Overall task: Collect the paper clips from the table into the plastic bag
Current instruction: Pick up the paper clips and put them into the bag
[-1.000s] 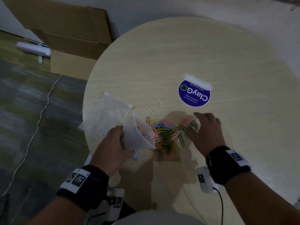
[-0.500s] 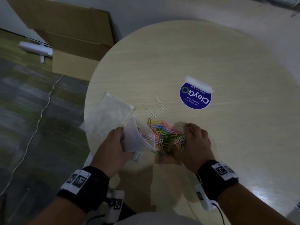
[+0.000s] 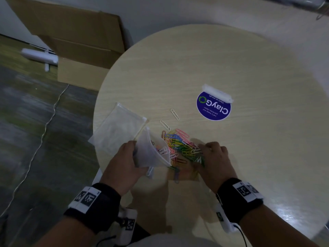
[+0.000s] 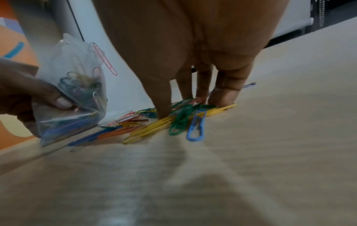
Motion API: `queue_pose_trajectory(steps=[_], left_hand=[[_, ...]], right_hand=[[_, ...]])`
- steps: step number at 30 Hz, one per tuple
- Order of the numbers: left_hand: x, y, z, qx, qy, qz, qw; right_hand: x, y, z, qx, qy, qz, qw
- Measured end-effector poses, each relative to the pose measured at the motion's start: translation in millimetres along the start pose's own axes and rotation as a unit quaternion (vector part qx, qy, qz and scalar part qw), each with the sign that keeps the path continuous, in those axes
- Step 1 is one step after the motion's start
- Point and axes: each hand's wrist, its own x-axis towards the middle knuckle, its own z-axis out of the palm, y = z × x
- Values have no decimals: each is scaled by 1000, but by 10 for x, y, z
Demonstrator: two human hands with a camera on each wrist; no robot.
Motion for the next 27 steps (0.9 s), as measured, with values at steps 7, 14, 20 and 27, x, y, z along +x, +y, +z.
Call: queue_pose_trajectory(steps=[7,14,20,27], left_hand=[[3,21,-5,-2,-6,-2,1000],[20,55,8,0,-3,3,1000],[65,176,43,24,-4,7,1000],[107,272,77,22,-11,14,1000]], right_hand=[[104,10,19,56,12,-33,998],[110,-4,-311,113,37,-21,993],[-44,-360,-913,167,106,-87,976],[41,-807,-888,136,62,-126,981]])
